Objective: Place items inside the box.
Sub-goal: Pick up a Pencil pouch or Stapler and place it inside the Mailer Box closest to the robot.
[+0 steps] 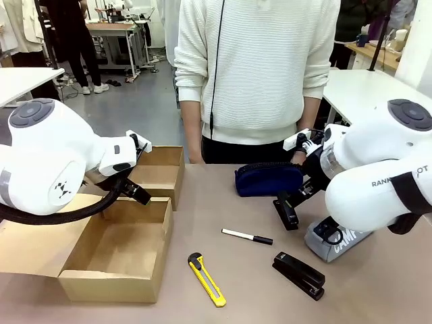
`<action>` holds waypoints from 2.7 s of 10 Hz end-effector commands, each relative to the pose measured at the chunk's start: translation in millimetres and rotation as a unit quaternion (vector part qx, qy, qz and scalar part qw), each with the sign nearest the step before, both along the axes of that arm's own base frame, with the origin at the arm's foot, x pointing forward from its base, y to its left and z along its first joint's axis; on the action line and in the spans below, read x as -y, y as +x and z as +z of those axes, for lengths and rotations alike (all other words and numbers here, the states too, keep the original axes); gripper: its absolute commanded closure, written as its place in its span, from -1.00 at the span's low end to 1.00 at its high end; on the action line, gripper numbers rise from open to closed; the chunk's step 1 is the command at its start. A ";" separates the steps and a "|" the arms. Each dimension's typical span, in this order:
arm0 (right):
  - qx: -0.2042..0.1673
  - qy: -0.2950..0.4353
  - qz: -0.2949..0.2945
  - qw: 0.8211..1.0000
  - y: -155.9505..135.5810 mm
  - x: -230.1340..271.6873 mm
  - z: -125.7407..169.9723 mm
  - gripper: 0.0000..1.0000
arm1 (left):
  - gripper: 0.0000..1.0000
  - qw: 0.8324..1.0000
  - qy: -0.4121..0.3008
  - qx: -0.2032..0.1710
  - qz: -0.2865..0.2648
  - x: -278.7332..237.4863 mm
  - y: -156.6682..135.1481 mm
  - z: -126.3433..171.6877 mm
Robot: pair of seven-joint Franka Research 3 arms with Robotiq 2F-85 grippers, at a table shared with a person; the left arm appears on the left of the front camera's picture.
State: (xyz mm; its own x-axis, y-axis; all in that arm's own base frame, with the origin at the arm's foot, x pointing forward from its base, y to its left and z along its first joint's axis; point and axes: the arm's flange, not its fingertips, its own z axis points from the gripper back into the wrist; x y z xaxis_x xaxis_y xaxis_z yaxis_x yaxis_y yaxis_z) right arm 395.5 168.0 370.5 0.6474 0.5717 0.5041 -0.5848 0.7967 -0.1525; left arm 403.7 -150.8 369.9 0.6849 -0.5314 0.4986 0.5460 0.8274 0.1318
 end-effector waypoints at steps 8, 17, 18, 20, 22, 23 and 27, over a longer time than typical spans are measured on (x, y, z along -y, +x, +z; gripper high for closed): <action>0.001 -0.002 -0.032 0.999 -3.3 -2.2 19.1 -1.00 | -1.00 1.000 -0.017 -0.002 -0.008 -2.4 -9.5 23.2; -0.140 0.504 -0.195 0.830 -112.1 280.9 148.1 -1.00 | -1.00 0.833 -0.486 -0.193 0.184 -245.0 -70.3 149.4; -0.139 0.548 -0.214 0.797 -119.1 316.7 129.4 -1.00 | -1.00 0.786 -0.544 -0.192 0.224 -288.8 -71.5 126.6; -0.122 0.616 -0.254 0.736 -137.8 368.6 93.7 -1.00 | -1.00 0.692 -0.626 -0.194 0.303 -343.2 -86.5 70.9; -0.113 0.643 -0.301 0.695 -149.3 396.1 62.7 -1.00 | -1.00 0.620 -0.684 -0.167 0.345 -360.7 -110.6 37.8; -0.101 0.634 -0.347 0.684 -148.9 400.9 47.3 -1.00 | -1.00 0.626 -0.681 -0.133 0.356 -349.4 -112.9 37.1; -0.119 0.634 -0.304 0.701 -153.7 408.9 75.2 -1.00 | -1.00 0.645 -0.648 -0.197 0.354 -379.4 -113.6 36.1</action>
